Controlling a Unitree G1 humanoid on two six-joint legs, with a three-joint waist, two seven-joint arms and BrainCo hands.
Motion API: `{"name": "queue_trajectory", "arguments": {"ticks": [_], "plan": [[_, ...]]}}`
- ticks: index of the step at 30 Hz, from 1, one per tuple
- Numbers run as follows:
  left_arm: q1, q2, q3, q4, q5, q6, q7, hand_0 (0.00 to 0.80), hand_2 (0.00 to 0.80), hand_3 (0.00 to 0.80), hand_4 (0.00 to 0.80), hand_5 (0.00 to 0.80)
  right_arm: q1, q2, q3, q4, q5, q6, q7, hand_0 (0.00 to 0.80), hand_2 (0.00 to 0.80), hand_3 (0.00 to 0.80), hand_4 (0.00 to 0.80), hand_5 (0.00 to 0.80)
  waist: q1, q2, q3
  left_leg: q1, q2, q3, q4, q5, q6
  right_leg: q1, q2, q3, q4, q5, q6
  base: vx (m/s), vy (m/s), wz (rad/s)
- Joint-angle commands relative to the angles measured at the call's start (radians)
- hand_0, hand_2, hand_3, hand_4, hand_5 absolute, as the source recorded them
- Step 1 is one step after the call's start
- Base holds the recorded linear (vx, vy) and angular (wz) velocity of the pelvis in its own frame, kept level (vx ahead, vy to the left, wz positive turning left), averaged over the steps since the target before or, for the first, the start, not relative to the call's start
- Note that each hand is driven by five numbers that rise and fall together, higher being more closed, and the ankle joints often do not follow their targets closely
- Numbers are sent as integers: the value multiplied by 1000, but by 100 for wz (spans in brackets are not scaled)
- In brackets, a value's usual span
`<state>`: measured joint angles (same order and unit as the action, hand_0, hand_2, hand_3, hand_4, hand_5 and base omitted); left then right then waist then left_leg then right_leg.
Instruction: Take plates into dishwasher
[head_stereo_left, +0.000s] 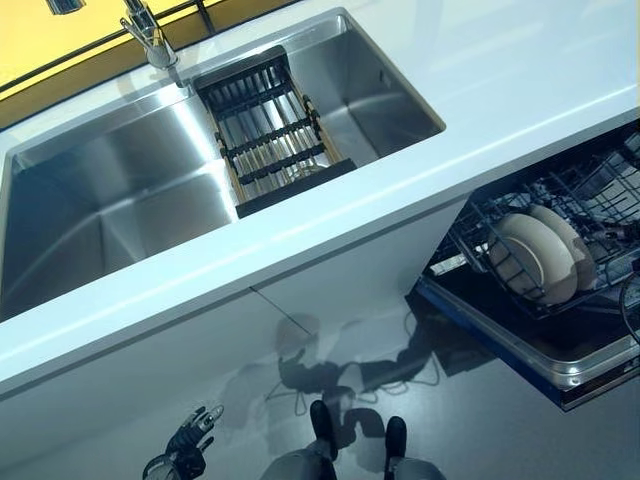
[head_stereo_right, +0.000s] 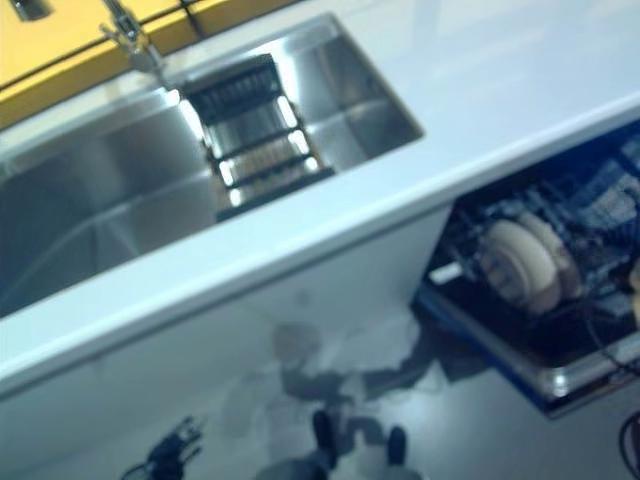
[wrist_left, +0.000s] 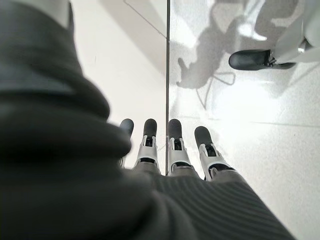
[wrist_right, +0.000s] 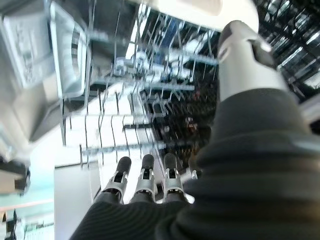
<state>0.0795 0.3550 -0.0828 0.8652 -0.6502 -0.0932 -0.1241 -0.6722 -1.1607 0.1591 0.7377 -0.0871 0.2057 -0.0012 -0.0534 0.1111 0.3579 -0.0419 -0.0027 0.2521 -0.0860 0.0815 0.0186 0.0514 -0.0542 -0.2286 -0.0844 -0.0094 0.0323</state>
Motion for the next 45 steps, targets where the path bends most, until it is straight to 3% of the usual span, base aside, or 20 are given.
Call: {"name": "queue_trajectory", "arguments": {"ticks": [1,8,14,18,21,23,26,27,29,30,31,34,36,38,40,42,45], "plan": [[5,21,7,39,7,-14,14,0,0,0,0,0,5,-95,-8,-35,0,8,-10,0,0,0,0,0,17,-45,-105,91,-28,28,-1,-174,-2,-41,30,-14,5,-11,44,0,0,0],[5,34,31,69,27,-10,18,0,0,0,0,0,92,-150,-87,-60,65,33,21,0,0,0,0,0,7,-92,-150,118,-21,26,-1,-187,-1,-6,47,-3,-3,-21,40,2,-10,-1],[11,25,57,131,64,-23,12,0,0,0,0,0,229,-129,-228,-51,188,73,-27,0,0,0,0,0,-6,-112,-180,156,-6,35,-1,-200,2,16,59,-3,22,-55,23,4,-57,-5],[30,27,101,158,66,-17,36,0,0,0,0,0,416,-70,-388,-53,293,65,-16,0,0,0,0,0,-5,-132,-199,177,9,20,-1,-191,-11,45,71,-16,44,-90,2,19,-162,-8],[37,15,140,181,36,-34,32,0,0,0,0,0,552,41,-495,-18,357,88,-74,0,0,0,0,0,1,-144,-199,171,10,2,-1,-178,-30,62,84,-26,23,-84,-3,-52,-149,-4],[37,-1,151,183,31,-50,17,0,0,0,0,0,599,108,-556,66,446,66,-90,0,0,0,0,0,-1,-150,-193,190,7,43,19,-191,-31,73,77,-45,-3,-69,-3,-130,-60,0],[24,-18,151,204,31,-80,7,0,0,0,0,0,623,152,-616,188,520,25,-58,0,0,0,0,0,-1,-163,-191,170,13,78,205,-253,-27,74,63,-51,-1,-66,-20,-143,-3,-1],[5,-22,149,205,24,-87,7,0,0,0,0,0,639,189,-640,249,572,21,-37,0,0,0,0,0,8,-163,-188,138,9,34,356,-250,-35,67,65,-44,12,-67,-35,-216,59,-6],[-14,-22,145,196,13,-92,1,0,0,0,0,0,652,226,-644,317,627,88,20,0,0,0,0,0,13,-151,-180,120,-17,-41,422,-262,-38,41,75,-16,28,-57,-34,-291,162,-16],[-25,-22,137,191,19,-93,-1,0,0,0,0,0,646,242,-635,369,647,124,39,0,0,0,0,0,15,-142,-173,124,-39,-74,366,-296,-25,18,84,5,40,-42,-21,-369,201,-23],[-38,-18,129,185,23,-92,1,0,0,0,0,0,633,250,-625,408,674,149,56,0,0,0,0,0,15,-142,-163,136,-58,-73,302,-314,-5,-9,85,9,47,-22,-12,-375,190,-27],[-84,4,96,165,48,-86,7,0,0,0,0,0,604,278,-602,469,721,210,78,0,0,0,0,0,14,-127,-147,175,-85,-101,129,-288,34,-103,100,36,55,36,32,-372,122,-4],[-93,18,76,163,69,-87,15,0,0,0,0,0,602,309,-588,487,732,197,88,0,0,0,0,0,16,-127,-131,174,-89,-103,110,-289,46,-151,93,41,42,86,59,-342,23,5],[-84,34,64,167,82,-85,25,0,0,0,0,0,612,332,-580,485,718,179,86,0,0,0,0,0,8,-124,-117,161,-82,-112,86,-272,58,-188,86,72,87,88,67,-328,-22,1],[-70,47,74,179,61,-79,31,0,0,0,0,0,600,345,-569,490,687,149,107,0,0,0,0,0,20,-122,-117,141,-76,-89,75,-257,72,-185,57,30,127,66,68,-277,-44,-3],[-49,58,94,190,28,-65,32,0,0,0,0,0,581,359,-552,481,657,132,107,0,0,0,0,0,33,-111,-117,128,-61,-89,81,-250,81,-169,21,24,167,45,60,-211,-66,-25],[-23,66,136,221,24,-40,25,0,0,0,0,0,567,397,-543,459,650,79,65,0,0,0,0,0,62,-98,-123,67,-20,-94,177,-279,105,-114,-79,33,208,43,20,-197,-168,-28]]}}
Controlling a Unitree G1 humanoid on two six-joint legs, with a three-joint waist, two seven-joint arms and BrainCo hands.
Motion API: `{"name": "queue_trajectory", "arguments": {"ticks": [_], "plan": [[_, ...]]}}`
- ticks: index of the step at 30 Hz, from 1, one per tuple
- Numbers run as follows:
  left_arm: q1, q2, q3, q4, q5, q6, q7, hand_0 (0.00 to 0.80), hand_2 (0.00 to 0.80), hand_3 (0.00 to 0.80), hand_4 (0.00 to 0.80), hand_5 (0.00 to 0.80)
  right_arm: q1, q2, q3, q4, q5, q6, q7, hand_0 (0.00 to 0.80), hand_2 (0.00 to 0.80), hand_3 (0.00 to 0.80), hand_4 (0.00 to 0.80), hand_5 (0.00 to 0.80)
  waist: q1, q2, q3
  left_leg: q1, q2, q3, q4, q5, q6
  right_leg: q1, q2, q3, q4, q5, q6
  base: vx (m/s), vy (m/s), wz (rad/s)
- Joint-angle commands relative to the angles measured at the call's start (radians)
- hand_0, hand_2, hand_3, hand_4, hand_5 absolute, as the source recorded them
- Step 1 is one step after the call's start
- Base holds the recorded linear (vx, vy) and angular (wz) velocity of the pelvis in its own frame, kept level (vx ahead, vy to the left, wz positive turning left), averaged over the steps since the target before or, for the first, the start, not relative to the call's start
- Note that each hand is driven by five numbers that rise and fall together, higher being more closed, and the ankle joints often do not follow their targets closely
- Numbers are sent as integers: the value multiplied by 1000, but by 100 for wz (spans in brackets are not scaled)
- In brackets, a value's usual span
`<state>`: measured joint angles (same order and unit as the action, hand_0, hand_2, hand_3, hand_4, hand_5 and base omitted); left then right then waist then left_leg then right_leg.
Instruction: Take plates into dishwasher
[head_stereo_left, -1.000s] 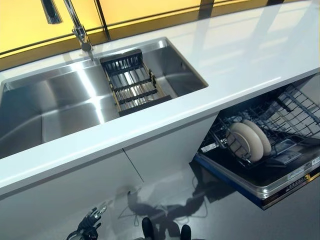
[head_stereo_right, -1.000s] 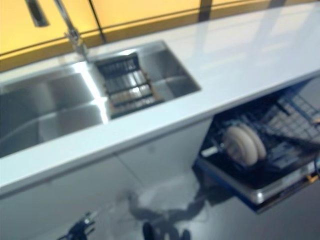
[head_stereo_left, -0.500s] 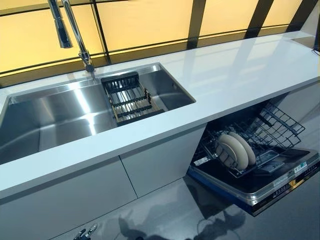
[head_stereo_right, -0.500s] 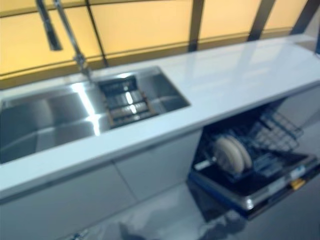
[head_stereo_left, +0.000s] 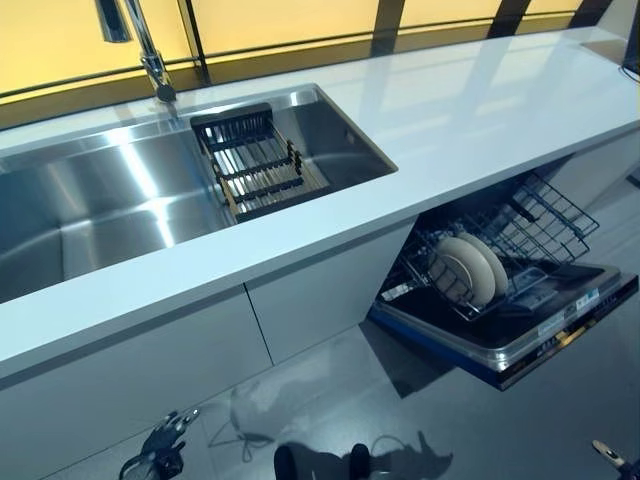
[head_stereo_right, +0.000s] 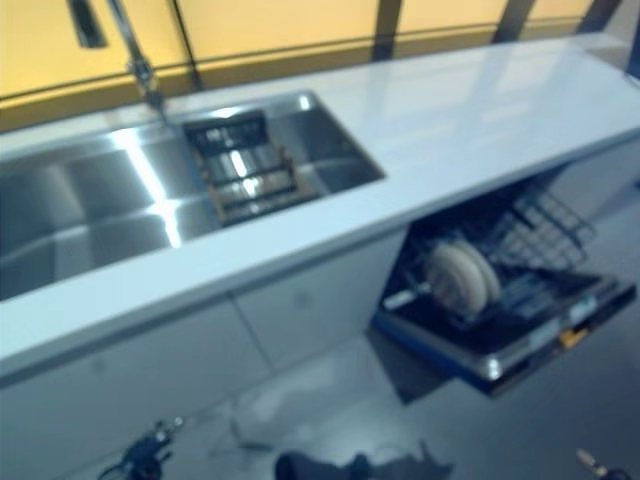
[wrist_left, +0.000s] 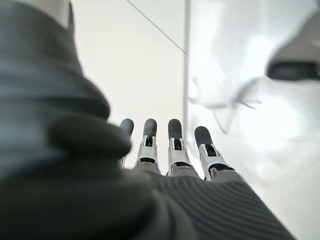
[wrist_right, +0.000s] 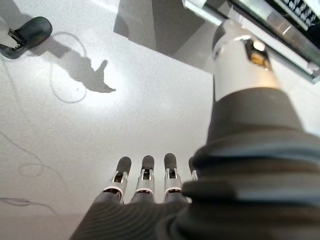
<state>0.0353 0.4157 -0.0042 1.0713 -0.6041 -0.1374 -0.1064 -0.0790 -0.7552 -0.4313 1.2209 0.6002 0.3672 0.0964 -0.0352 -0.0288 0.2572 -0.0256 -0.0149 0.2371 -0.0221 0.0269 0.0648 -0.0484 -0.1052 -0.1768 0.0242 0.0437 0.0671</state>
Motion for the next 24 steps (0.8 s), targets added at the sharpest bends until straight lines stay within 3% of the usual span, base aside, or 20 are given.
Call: {"name": "queue_trajectory", "arguments": {"ticks": [1,5,7,8,9,10,13,17,20,24], "plan": [[23,8,63,28,-30,7,5,0,0,0,0,0,-34,5,55,-25,-29,-91,-40,0,0,0,0,0,53,41,-23,34,7,-76,144,-236,64,0,-59,-23,107,3,-18,-141,-212,-7],[-22,28,82,-2,-94,20,27,0,0,0,0,0,-90,66,99,-33,35,-117,-90,0,0,0,0,0,103,27,1,-49,69,-71,261,-286,69,35,-168,-66,112,71,12,-251,-479,-21],[-51,24,90,-52,-176,17,64,0,0,0,0,0,-123,95,112,-37,98,-128,-111,0,0,0,0,0,125,15,18,-86,113,-57,301,-282,46,51,-158,-118,100,9,6,-230,-669,-23],[-63,18,94,-89,-220,18,91,0,0,0,0,0,-130,123,113,-43,126,-138,-131,0,0,0,0,0,140,5,30,-129,134,-74,348,-281,22,59,-142,-137,100,-28,3,-151,-491,-10],[-64,18,95,-90,-221,18,91,0,0,0,0,0,-131,124,113,-44,127,-138,-132,0,0,0,0,0,139,3,30,-133,134,-74,352,-280,24,58,-143,-140,99,-29,1,-150,-650,-1],[-62,7,103,-123,-236,19,89,0,0,0,0,0,-135,160,122,-54,145,-171,-144,0,0,0,0,0,147,0,43,-141,150,-95,327,-235,-13,68,-117,-140,92,-63,5,-134,-537,12],[-61,-13,82,-154,-206,30,52,0,0,0,0,0,-149,170,134,-79,224,-190,-154,0,0,0,0,0,144,1,52,-122,142,-96,186,-122,-47,78,-97,-172,37,-71,5,-136,-468,13],[-61,-35,51,-151,-178,18,18,0,0,0,0,0,-210,130,133,-84,280,-217,-217,0,0,0,0,0,148,41,64,-124,116,-118,38,-26,-82,87,-88,-223,-12,-89,10,-129,-233,7],[-44,-30,41,-149,-160,12,6,0,0,0,0,0,-246,102,119,-98,353,-239,-262,0,0,0,0,0,148,75,76,-121,103,-136,-25,13,-94,68,-88,-239,15,-115,4,-109,-126,3],[-22,-21,35,-137,-176,-14,-5,0,0,0,0,0,-276,68,99,-101,435,-240,-284,0,0,0,0,0,143,112,98,-134,91,-146,-27,22,-97,35,-95,-237,78,-161,-14,-88,-60,7]]}}
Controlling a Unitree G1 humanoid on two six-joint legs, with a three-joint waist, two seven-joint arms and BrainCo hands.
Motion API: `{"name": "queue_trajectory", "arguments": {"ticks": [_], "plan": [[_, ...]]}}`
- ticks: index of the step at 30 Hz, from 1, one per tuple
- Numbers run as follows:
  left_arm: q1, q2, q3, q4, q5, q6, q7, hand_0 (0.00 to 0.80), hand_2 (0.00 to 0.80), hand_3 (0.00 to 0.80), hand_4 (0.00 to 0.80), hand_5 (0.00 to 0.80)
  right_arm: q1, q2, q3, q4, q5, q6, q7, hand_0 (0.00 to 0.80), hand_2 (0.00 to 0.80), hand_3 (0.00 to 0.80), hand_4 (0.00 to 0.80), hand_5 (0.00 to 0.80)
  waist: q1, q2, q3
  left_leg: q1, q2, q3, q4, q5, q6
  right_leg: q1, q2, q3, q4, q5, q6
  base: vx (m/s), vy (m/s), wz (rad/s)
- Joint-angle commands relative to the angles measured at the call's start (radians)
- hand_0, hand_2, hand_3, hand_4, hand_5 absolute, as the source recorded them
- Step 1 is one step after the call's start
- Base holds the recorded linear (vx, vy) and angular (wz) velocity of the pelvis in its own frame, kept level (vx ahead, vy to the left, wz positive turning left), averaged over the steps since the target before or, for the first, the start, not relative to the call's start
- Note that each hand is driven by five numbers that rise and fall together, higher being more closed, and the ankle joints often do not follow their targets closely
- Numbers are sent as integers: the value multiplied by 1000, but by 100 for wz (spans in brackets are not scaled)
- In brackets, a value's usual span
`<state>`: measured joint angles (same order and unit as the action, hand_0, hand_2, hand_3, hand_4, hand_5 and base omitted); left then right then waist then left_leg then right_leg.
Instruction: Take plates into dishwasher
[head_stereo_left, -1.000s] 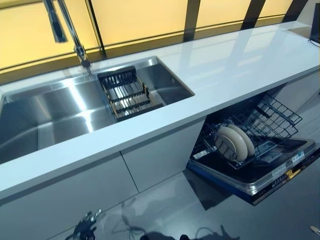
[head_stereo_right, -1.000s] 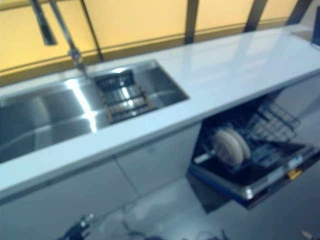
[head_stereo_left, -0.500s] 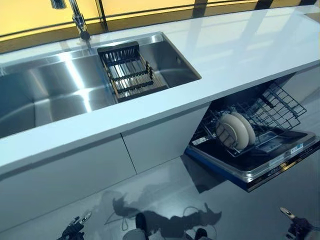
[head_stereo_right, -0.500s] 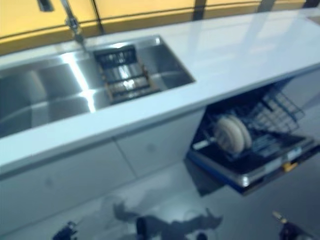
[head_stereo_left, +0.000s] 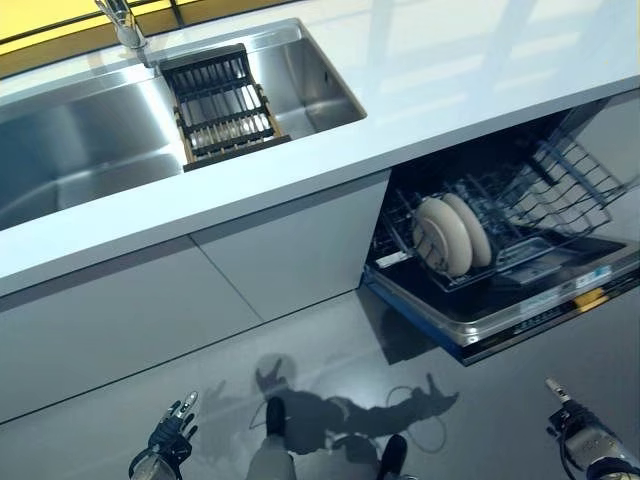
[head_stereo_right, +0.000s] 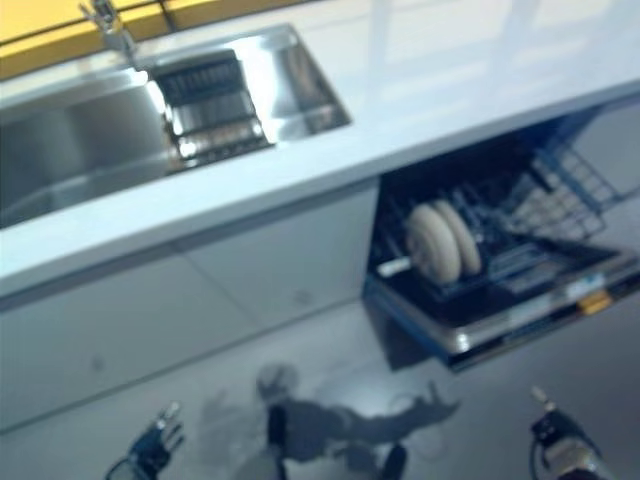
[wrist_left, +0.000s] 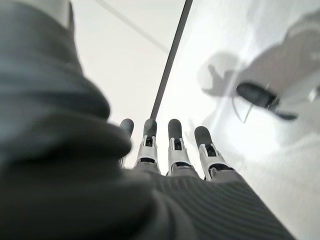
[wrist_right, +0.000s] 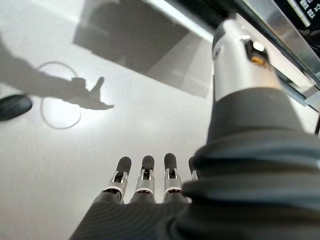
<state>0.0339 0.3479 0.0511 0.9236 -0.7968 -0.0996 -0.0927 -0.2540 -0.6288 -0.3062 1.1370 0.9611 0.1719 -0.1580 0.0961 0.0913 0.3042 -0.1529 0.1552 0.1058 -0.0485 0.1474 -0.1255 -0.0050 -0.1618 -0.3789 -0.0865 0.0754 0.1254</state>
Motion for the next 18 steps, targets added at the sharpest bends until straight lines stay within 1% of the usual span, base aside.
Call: {"name": "queue_trajectory", "arguments": {"ticks": [1,3,5,8,10,12,14,15,18], "plan": [[-20,47,-22,11,9,-55,-20,0,0,0,0,0,-111,-70,-28,-17,86,-43,-35,0,0,0,0,0,8,0,56,-12,-80,-16,1,-96,92,-18,-41,-32,202,-200,-76,-123,-24,7],[-20,45,-29,11,-1,-61,-24,0,0,0,0,0,-125,-85,-34,-17,119,-48,-39,0,0,0,0,0,3,16,65,-23,-82,-21,0,-89,91,-33,-43,-30,222,-211,-84,-91,3,5],[-18,35,-40,22,-20,-74,-34,0,0,0,0,0,-158,-112,-38,-1,171,-48,-27,0,0,0,0,0,-2,41,77,-35,-86,-21,22,-93,91,-53,-50,-22,263,-237,-96,-75,24,2],[-20,18,-49,31,-39,-81,-39,0,0,0,0,0,-183,-138,-37,11,229,-33,23,0,0,0,0,0,-9,63,90,-56,-90,-22,73,-104,91,-78,-66,-14,319,-263,-111,-49,47,1],[-19,3,-58,33,-56,-83,-44,0,0,0,0,0,-207,-153,-35,15,300,-10,69,0,0,0,0,0,-12,79,100,-68,-94,-17,116,-118,91,-98,-81,-4,371,-286,-121,-37,84,-1],[-21,-6,-66,36,-64,-84,-44,0,0,0,0,0,-224,-161,-35,18,341,-1,99,0,0,0,0,0,-15,90,101,-79,-96,-17,136,-122,93,-112,-90,-4,401,-297,-128,-22,74,5],[-18,-20,-76,46,-79,-90,-50,0,0,0,0,0,-258,-162,-40,12,439,3,166,0,0,0,0,0,-14,106,104,-78,-103,-12,160,-133,93,-121,-103,3,438,-315,-135,13,81,11],[-16,-23,-79,47,-82,-91,-50,0,0,0,0,0,-267,-161,-41,6,462,6,180,0,0,0,0,0,-14,110,104,-77,-104,-11,163,-134,94,-123,-106,4,445,-318,-137,24,74,11],[-12,-35,-85,55,-81,-90,-49,0,0,0,0,0,-308,-150,-43,-14,576,51,241,0,0,0,0,0,-14,125,105,-74,-111,-10,177,-138,94,-132,-115,5,478,-333,-144,19,61,10]]}}
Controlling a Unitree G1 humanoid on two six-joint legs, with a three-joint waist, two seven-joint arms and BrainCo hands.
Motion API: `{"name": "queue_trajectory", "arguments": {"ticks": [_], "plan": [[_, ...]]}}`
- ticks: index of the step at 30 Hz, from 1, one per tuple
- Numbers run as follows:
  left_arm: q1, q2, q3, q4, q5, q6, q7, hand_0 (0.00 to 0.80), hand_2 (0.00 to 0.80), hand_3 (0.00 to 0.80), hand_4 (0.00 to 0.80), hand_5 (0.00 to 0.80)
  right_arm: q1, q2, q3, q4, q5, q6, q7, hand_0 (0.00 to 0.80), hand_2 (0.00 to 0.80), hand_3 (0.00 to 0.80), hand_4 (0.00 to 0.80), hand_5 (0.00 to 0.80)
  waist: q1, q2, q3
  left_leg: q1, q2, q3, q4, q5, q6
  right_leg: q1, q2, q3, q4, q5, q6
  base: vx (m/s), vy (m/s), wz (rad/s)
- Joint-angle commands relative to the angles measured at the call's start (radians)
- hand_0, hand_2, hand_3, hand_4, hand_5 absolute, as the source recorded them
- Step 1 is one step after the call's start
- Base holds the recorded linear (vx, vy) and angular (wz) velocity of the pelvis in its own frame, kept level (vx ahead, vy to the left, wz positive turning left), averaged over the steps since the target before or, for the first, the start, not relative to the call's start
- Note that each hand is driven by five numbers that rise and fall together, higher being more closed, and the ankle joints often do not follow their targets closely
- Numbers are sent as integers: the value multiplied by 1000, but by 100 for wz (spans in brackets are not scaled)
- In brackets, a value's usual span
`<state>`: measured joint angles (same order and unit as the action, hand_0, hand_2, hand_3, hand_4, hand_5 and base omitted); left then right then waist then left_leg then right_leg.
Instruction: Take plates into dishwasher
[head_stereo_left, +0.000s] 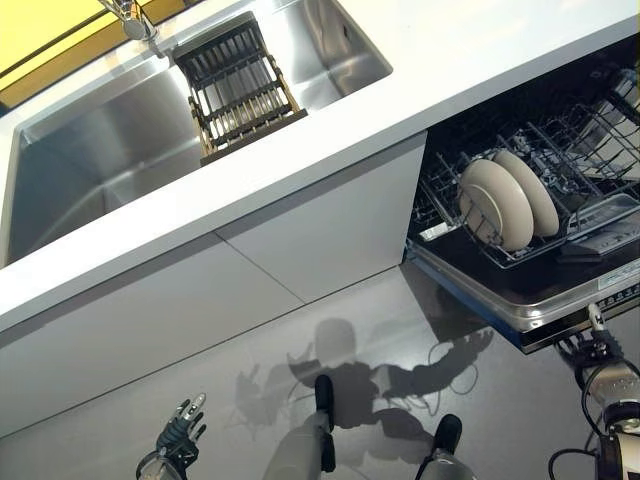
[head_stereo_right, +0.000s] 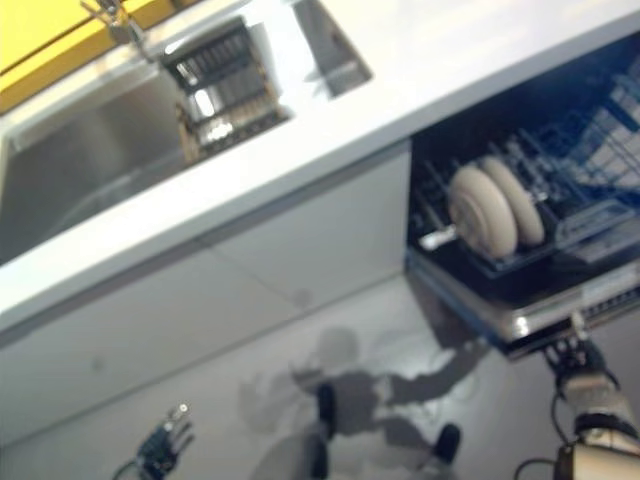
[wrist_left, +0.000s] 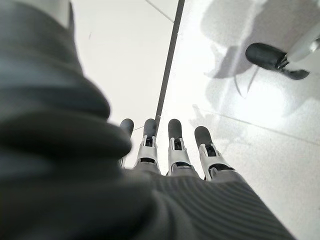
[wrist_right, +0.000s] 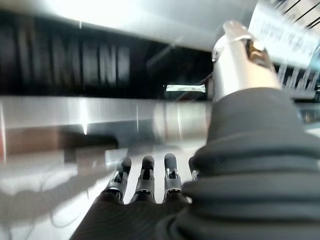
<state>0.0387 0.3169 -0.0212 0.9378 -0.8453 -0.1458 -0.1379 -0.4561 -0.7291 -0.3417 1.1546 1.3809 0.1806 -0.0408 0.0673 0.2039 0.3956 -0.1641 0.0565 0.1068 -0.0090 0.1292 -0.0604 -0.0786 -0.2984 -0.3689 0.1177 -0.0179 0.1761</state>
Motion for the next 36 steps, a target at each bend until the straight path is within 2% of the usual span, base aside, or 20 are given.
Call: {"name": "queue_trajectory", "arguments": {"ticks": [1,5,7,13,17,27,36], "plan": [[-11,-8,-16,42,-35,-45,0,0,0,0,0,0,-135,-39,1,-56,208,69,154,0,0,0,0,0,18,19,12,-60,-16,-12,141,-121,29,-63,18,-5,288,-245,-198,11,52,4],[10,-13,-15,38,-24,-30,-7,0,0,0,0,0,-200,4,44,-144,307,118,222,0,0,0,0,0,29,31,1,-39,-26,-15,132,-117,30,-63,11,-11,307,-251,-200,25,57,7],[16,-14,-12,29,-12,-19,-10,0,0,0,0,0,-243,26,73,-188,333,120,236,0,0,0,0,0,39,36,-8,-23,-32,-21,114,-110,30,-53,11,-18,298,-247,-198,39,61,-3],[22,-9,-12,8,15,2,-9,0,0,0,0,0,-361,58,141,-266,380,64,276,0,0,0,0,0,68,38,-31,13,-40,-39,78,-100,34,-17,14,-41,271,-234,-192,29,29,-3],[27,6,-14,3,28,13,-11,0,0,0,0,0,-418,51,166,-294,426,27,276,0,0,0,0,0,88,29,-43,22,-41,-52,63,-94,33,7,22,-58,243,-221,-187,12,-6,4],[36,35,-9,-15,60,21,-11,0,0,0,0,0,-481,39,188,-319,445,-3,235,0,0,0,0,0,126,-3,-65,45,-45,-84,43,-92,32,68,40,-76,182,-193,-174,28,-17,11],[37,71,11,-12,94,20,-20,0,0,0,0,0,-502,38,208,-308,426,-40,234,0,0,0,0,0,158,-49,-93,59,-43,-111,1,-81,29,130,71,-100,87,-150,-156,13,-36,23]]}}
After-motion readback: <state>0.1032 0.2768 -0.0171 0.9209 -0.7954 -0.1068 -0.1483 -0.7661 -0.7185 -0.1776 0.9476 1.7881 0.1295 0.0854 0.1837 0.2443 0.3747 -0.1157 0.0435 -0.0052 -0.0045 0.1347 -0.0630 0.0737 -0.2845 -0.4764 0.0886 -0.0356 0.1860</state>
